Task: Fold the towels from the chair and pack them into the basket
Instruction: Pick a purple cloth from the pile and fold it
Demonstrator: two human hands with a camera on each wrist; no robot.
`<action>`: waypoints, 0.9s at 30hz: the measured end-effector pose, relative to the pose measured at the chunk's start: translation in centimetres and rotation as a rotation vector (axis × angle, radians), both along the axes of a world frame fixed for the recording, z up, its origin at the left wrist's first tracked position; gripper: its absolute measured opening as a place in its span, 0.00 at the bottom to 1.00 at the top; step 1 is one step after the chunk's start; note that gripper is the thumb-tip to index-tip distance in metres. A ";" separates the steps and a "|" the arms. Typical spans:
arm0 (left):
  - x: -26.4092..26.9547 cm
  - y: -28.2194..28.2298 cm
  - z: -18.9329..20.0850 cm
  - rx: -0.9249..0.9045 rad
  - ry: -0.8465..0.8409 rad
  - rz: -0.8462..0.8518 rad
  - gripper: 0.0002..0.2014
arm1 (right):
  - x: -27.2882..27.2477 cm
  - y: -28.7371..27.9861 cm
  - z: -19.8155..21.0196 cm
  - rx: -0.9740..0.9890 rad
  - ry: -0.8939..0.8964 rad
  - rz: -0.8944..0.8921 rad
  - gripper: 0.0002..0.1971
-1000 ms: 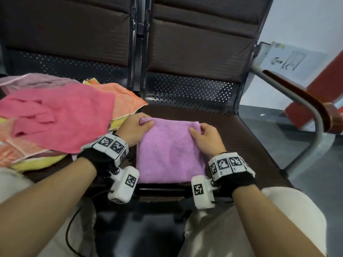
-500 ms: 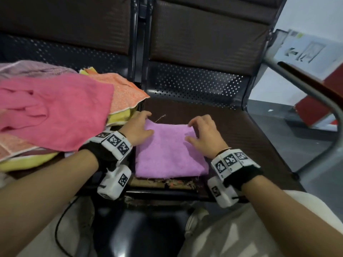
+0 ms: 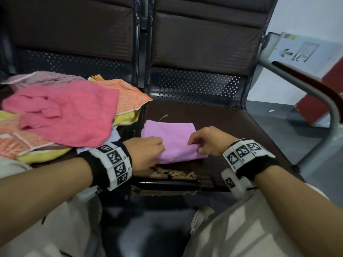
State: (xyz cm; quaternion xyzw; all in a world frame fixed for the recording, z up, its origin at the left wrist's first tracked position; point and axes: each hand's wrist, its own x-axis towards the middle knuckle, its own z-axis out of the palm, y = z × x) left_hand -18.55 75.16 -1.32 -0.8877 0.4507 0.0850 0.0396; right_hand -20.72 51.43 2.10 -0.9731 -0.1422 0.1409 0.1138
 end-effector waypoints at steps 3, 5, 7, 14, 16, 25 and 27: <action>1.1 -0.1 1.0 -0.075 -0.031 0.049 0.03 | 0.2 -0.5 0.3 0.017 -0.020 -0.018 0.19; 2.2 -0.1 1.8 -0.137 0.055 0.113 0.06 | 0.5 -0.6 0.6 0.024 0.013 -0.009 0.21; 3.5 0.0 2.1 -0.232 0.139 0.185 0.06 | 0.8 -0.4 0.8 0.022 0.117 0.005 0.33; 6.7 0.2 2.2 -0.350 0.297 0.273 0.14 | 3.7 -0.1 0.1 -0.043 0.057 -0.052 0.23; 7.6 0.3 1.8 -0.379 0.368 0.328 0.10 | 4.6 -0.9 -0.1 0.091 0.078 -0.122 0.14; 11.2 1.6 0.1 -0.062 0.315 0.285 0.11 | 8.4 -0.7 -3.4 0.088 0.137 -0.430 0.16; 11.4 1.5 -0.4 -0.051 0.267 0.276 0.11 | 8.7 -0.6 -3.8 0.028 0.213 -0.502 0.21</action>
